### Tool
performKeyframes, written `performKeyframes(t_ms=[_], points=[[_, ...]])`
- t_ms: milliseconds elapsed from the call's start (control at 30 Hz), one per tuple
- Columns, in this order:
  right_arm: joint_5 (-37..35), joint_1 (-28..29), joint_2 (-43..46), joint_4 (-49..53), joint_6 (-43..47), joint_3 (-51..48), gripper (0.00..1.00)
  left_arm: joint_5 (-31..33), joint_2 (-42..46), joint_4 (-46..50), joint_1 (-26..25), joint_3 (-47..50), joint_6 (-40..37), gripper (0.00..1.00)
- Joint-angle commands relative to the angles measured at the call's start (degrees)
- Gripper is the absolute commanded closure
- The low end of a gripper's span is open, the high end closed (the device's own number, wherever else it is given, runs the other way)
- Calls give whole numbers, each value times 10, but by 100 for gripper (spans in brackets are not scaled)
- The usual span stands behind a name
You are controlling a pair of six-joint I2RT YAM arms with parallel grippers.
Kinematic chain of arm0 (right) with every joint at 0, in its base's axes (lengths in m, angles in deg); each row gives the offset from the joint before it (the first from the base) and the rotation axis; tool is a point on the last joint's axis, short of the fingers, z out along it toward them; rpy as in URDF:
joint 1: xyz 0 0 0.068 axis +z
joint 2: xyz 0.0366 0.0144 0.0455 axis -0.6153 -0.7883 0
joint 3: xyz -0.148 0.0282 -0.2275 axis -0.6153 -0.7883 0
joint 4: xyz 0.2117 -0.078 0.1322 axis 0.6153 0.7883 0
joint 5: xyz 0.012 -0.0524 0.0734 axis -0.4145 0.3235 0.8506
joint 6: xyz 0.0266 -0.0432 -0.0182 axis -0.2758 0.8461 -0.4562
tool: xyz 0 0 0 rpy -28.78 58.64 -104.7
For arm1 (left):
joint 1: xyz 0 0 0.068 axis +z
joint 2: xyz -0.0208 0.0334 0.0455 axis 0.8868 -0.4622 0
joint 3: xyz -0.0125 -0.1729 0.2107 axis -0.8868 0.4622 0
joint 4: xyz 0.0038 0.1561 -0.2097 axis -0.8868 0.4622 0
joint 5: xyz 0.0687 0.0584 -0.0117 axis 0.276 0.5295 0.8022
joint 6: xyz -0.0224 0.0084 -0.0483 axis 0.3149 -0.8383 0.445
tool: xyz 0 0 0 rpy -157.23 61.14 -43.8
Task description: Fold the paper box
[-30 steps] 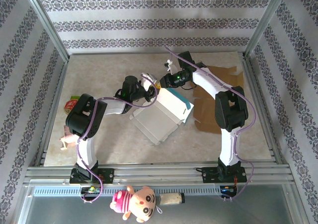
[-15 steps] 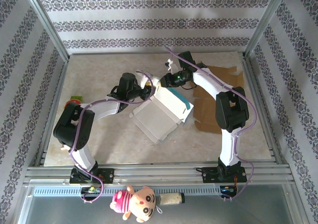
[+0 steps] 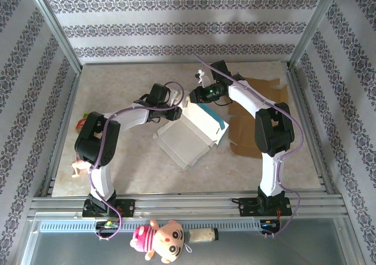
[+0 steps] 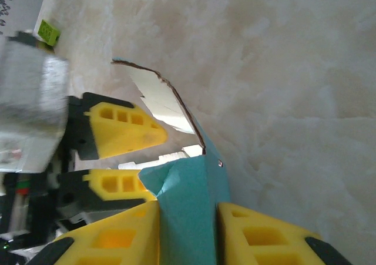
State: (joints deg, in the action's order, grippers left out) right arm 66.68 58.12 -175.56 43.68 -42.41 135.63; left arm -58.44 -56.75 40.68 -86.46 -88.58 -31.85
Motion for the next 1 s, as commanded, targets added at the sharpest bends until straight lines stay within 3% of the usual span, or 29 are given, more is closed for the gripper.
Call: performKeyframes(t_ms=[0,267,533,800,967], points=[[1,6,15,-4,4,2,72,-2,-29,32,3,-28,17,61],[2,7,13,-3,5,2,72,2,-58,16,5,-37,17,57],[-3,8,10,-4,5,3,72,-90,-36,-47,4,3,16,79],[-3,11,6,-4,3,5,72,-156,-26,-105,2,35,1,79],[-3,10,6,-5,4,2,72,-167,-24,-150,-12,66,-24,74]])
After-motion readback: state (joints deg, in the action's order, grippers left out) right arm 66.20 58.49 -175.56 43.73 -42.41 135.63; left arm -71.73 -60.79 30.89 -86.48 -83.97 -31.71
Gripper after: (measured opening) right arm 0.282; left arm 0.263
